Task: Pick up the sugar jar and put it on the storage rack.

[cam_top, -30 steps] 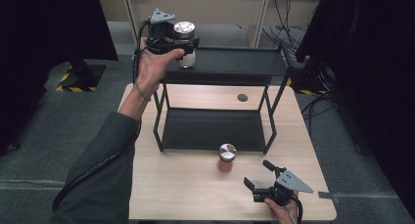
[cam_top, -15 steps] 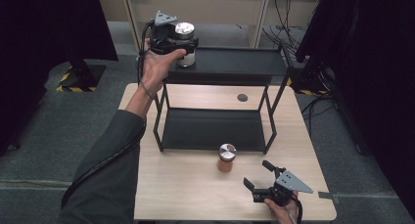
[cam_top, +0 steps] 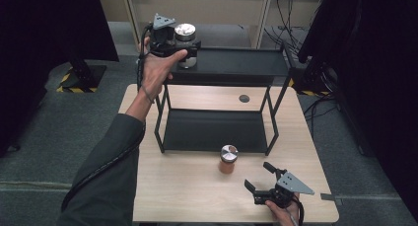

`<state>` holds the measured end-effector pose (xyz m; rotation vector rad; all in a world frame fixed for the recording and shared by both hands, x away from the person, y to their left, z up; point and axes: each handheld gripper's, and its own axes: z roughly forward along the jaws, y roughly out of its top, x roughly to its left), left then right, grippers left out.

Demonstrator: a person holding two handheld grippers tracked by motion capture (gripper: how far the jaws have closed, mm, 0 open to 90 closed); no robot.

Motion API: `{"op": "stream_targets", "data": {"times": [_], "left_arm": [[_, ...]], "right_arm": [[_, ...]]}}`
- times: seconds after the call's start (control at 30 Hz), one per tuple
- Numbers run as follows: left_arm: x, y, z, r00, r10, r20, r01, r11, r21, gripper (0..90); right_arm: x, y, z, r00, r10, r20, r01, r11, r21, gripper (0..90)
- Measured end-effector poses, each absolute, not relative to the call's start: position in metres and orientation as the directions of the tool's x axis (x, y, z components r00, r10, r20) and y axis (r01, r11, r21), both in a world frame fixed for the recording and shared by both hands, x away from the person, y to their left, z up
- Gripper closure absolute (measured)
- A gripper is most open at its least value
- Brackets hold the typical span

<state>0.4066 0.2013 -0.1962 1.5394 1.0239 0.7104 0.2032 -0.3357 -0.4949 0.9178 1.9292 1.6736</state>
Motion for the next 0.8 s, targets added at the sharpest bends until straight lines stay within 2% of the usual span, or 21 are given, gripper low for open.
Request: {"op": "stream_targets", "data": {"times": [0.8], "left_arm": [[0.375,0.205,-0.204,0.472,0.875,-0.102,0.207,0.002,0.978,0.2]], "right_arm": [[0.204,-0.335,-0.495,-0.693,0.714,0.105,0.206,0.057,0.977,0.6]]}}
